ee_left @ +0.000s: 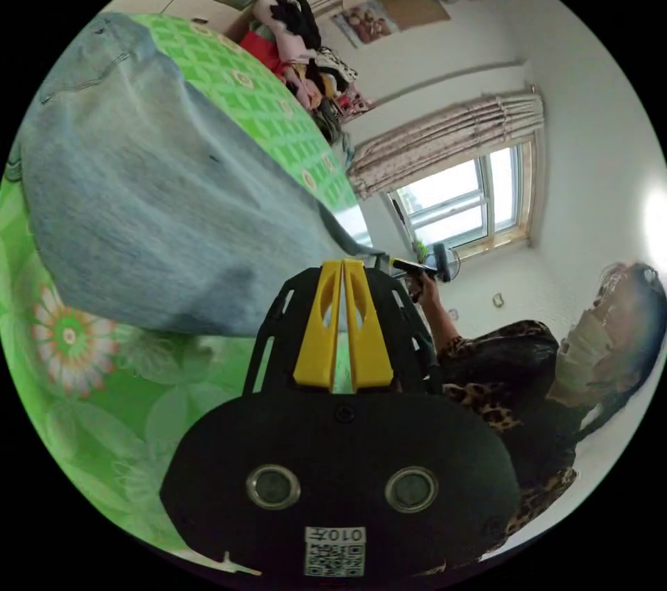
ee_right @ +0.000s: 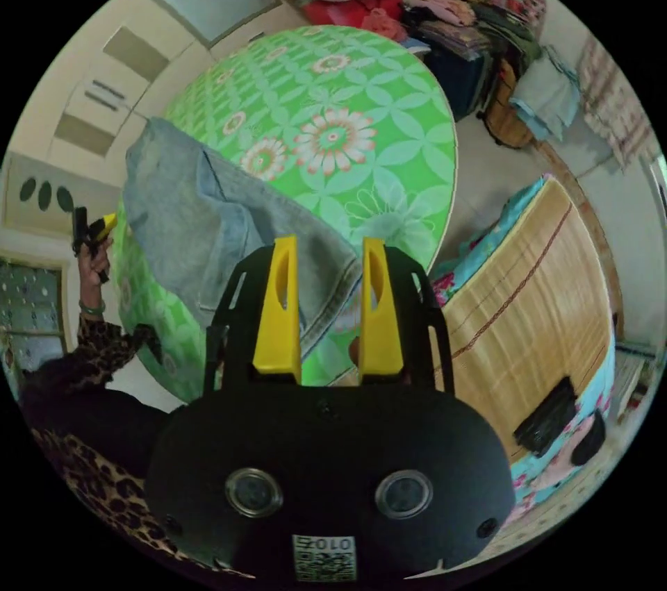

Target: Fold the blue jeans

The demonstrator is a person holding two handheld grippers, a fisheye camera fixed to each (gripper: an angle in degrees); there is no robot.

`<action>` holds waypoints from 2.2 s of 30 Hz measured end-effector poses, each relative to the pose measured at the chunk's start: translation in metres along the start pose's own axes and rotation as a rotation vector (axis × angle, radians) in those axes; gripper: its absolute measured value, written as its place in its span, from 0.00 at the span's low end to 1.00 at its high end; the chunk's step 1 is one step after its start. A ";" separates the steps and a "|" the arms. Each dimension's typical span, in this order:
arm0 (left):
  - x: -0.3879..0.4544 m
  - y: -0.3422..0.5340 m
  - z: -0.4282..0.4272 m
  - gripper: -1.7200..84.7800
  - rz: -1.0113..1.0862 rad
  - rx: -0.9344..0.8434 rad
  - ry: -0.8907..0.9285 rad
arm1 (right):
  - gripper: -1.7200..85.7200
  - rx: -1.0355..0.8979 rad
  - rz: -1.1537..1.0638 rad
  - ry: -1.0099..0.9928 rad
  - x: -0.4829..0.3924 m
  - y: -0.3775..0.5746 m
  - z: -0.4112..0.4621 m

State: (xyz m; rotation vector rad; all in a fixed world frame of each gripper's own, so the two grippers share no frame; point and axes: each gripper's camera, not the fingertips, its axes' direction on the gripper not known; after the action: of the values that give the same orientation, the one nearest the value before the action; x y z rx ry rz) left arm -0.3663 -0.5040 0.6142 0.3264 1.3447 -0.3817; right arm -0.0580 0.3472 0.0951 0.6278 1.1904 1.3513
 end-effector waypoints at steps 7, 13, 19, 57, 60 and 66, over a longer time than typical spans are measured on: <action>0.017 0.105 0.071 0.02 -0.037 0.093 -0.116 | 0.07 -0.005 -0.482 0.100 -0.018 0.014 0.028; 0.022 0.182 0.161 0.02 -0.150 0.100 -0.088 | 0.06 0.010 -0.512 -0.436 0.019 0.066 0.001; 0.049 0.214 0.255 0.02 -0.073 -0.103 -0.157 | 0.06 -0.021 -0.502 -0.676 0.048 0.129 -0.012; -0.010 0.447 0.495 0.02 0.182 -0.062 -0.160 | 0.09 0.331 -0.249 -0.463 0.152 0.341 0.006; -0.025 0.453 0.510 0.02 0.158 -0.085 -0.145 | 0.10 0.302 -0.171 -0.621 0.197 0.349 0.028; -0.059 0.470 0.521 0.02 0.077 -0.057 -0.103 | 0.16 0.219 -0.221 -0.792 0.221 0.359 0.054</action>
State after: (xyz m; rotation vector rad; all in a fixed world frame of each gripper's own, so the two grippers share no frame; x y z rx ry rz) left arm 0.2898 -0.3089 0.7785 0.3063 1.2360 -0.2912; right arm -0.1921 0.6377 0.3746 1.0322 0.7224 0.6700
